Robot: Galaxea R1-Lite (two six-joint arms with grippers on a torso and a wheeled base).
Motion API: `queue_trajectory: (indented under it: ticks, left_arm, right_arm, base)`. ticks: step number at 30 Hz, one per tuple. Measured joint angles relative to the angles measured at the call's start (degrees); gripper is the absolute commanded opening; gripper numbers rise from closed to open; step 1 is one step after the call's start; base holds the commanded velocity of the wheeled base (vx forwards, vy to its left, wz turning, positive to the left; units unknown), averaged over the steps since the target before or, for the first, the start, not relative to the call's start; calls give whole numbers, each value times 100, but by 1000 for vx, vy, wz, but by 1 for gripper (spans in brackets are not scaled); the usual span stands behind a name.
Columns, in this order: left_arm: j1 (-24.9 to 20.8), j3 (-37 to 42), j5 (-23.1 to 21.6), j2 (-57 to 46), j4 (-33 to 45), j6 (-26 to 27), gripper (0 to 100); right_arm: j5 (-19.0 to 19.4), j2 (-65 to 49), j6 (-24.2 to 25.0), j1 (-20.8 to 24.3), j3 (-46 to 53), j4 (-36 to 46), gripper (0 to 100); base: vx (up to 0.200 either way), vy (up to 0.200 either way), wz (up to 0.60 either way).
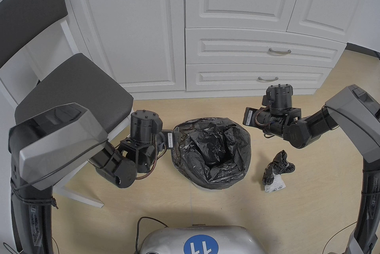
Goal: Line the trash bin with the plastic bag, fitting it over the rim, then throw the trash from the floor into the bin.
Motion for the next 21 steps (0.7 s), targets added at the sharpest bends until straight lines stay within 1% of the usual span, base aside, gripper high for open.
queue_trajectory:
  ticks: [2, 5, 8, 11, 18, 21]
  left_arm:
    - [12, -377, -1, 250, 172, -148, 100]
    - [43, -834, -4, 560, 460, -440, 100]
    - [65, -1213, 5, 809, 675, -664, 100]
    - [98, -1592, 108, 1030, 834, -778, 100]
    - [301, -2029, 218, 1406, 1034, -903, 100]
    - [362, -2219, 213, 1590, 1262, -1013, 100]
  right_arm:
    - [-17, -63, 199, -122, 54, 0, 0]
    - [-37, -52, 345, -257, 69, -13, 0]
    - [-48, 20, 396, -334, 39, -27, 0]
    - [-50, 96, 416, -382, 4, -28, 0]
    - [-45, 311, 418, -461, -104, -41, 0]
    - [-41, 400, 416, -500, -151, -41, 0]
  base:
    - [0, 0, 0]
    - [0, 0, 0]
    - [0, 0, 0]
    - [0, 0, 0]
    - [0, 0, 0]
    - [0, 0, 0]
